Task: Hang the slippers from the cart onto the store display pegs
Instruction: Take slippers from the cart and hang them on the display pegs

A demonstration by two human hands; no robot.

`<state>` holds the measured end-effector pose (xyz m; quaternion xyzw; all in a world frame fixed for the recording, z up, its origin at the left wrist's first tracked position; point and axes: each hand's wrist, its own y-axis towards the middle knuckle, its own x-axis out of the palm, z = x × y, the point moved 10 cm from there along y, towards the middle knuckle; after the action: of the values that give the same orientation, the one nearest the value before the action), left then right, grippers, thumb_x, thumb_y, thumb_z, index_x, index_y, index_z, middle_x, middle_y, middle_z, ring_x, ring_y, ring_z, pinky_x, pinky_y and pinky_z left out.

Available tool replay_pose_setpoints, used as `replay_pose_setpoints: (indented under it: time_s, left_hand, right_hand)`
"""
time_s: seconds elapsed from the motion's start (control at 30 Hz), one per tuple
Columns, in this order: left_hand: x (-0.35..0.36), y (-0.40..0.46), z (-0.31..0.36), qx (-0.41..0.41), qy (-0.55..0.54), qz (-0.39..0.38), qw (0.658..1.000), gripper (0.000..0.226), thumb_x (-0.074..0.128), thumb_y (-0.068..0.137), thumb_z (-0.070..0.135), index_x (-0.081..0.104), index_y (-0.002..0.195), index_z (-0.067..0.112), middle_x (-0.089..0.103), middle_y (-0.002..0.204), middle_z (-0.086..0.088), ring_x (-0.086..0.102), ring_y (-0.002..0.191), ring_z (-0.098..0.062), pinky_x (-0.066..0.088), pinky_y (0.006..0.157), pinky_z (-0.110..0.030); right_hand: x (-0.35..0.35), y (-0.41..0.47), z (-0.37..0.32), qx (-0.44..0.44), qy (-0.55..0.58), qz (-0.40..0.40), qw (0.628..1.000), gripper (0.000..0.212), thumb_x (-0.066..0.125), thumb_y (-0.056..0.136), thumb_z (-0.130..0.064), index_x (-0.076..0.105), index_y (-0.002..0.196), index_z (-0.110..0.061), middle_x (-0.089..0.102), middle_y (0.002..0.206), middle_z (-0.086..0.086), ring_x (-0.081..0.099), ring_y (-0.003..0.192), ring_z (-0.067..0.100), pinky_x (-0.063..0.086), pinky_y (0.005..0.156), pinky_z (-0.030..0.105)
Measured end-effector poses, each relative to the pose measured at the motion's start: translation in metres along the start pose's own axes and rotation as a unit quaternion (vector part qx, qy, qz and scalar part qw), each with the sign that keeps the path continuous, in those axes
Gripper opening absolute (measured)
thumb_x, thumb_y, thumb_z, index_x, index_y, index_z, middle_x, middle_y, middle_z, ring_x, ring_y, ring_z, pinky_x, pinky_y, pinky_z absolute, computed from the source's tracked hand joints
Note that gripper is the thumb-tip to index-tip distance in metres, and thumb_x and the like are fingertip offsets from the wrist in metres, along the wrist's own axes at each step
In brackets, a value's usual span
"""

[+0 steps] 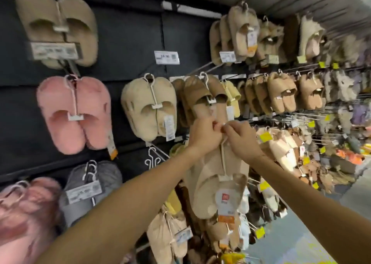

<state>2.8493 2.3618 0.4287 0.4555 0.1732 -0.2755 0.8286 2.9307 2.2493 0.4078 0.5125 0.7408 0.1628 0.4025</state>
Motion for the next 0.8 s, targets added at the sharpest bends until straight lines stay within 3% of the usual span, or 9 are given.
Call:
replay_pose_setpoints:
  time_s: [0.03, 0.13, 0.23, 0.37, 0.5, 0.67, 0.8]
  left_hand:
    - [-0.019, 0.007, 0.002, 0.002, -0.004, 0.014, 1.000, 0.021, 0.059, 0.093, 0.028, 0.074, 0.084, 0.018, 0.070, 0.076, 0.004, 0.065, 0.076, -0.019, 0.054, 0.068, -0.035]
    - [-0.078, 0.025, 0.013, 0.011, -0.021, 0.064, 0.998, 0.017, 0.062, 0.094, 0.023, 0.076, 0.086, 0.020, 0.073, 0.082, 0.006, 0.066, 0.080, -0.013, 0.052, 0.072, -0.029]
    - [-0.122, 0.040, 0.019, 0.020, -0.012, 0.114, 0.993, 0.017, 0.061, 0.094, 0.022, 0.078, 0.091, 0.021, 0.074, 0.086, 0.008, 0.067, 0.083, -0.010, 0.054, 0.077, -0.028]
    - [-0.161, 0.054, 0.006, -0.005, 0.016, 0.166, 0.986, 0.016, 0.060, 0.097, 0.034, 0.070, 0.088, 0.025, 0.068, 0.081, 0.014, 0.065, 0.082, -0.007, 0.053, 0.078, -0.033]
    - [-0.176, 0.065, -0.023, -0.049, 0.106, 0.156, 0.981, 0.022, 0.054, 0.102, 0.037, 0.069, 0.087, 0.030, 0.052, 0.069, 0.018, 0.049, 0.065, 0.001, 0.030, 0.058, -0.017]
    - [-0.185, 0.088, -0.050, -0.085, 0.133, 0.165, 0.974, 0.027, 0.054, 0.101, 0.036, 0.076, 0.091, 0.024, 0.066, 0.079, 0.010, 0.057, 0.076, -0.009, 0.028, 0.054, -0.016]
    - [-0.181, 0.114, -0.055, -0.078, 0.119, 0.166, 0.976, 0.024, 0.056, 0.100, 0.030, 0.078, 0.092, 0.024, 0.072, 0.088, 0.009, 0.059, 0.078, -0.007, 0.030, 0.058, -0.019]
  right_hand:
    - [0.001, 0.007, -0.018, -0.042, -0.029, 0.010, 0.999, 0.034, 0.045, 0.094, -0.034, 0.065, 0.072, -0.017, 0.062, 0.072, 0.000, 0.055, 0.087, 0.022, 0.044, 0.084, 0.042]
    - [0.005, 0.026, -0.065, -0.121, -0.031, 0.043, 0.991, 0.033, 0.041, 0.096, -0.037, 0.066, 0.082, -0.021, 0.061, 0.086, -0.006, 0.045, 0.099, 0.017, 0.029, 0.090, 0.037]
    - [0.007, 0.050, -0.108, -0.153, 0.015, 0.068, 0.986, 0.028, 0.048, 0.099, -0.036, 0.068, 0.083, -0.024, 0.058, 0.083, -0.012, 0.048, 0.093, 0.013, 0.035, 0.092, 0.039]
    - [0.026, 0.087, -0.141, -0.134, 0.043, 0.070, 0.988, 0.036, 0.053, 0.098, -0.026, 0.055, 0.063, -0.032, 0.053, 0.065, -0.015, 0.052, 0.079, 0.016, 0.043, 0.093, 0.046]
    - [0.059, 0.113, -0.145, -0.103, 0.092, 0.037, 0.990, 0.031, 0.052, 0.098, -0.027, 0.065, 0.069, -0.025, 0.063, 0.069, -0.008, 0.061, 0.084, 0.020, 0.043, 0.097, 0.049]
    - [0.092, 0.138, -0.143, -0.068, 0.119, 0.022, 0.990, 0.031, 0.050, 0.099, -0.024, 0.066, 0.072, -0.022, 0.068, 0.077, -0.003, 0.060, 0.093, 0.021, 0.034, 0.102, 0.039]
    - [0.101, 0.165, -0.136, -0.040, 0.169, 0.049, 0.984, 0.033, 0.051, 0.100, -0.028, 0.065, 0.071, -0.019, 0.061, 0.071, -0.007, 0.058, 0.086, 0.021, 0.035, 0.104, 0.045]
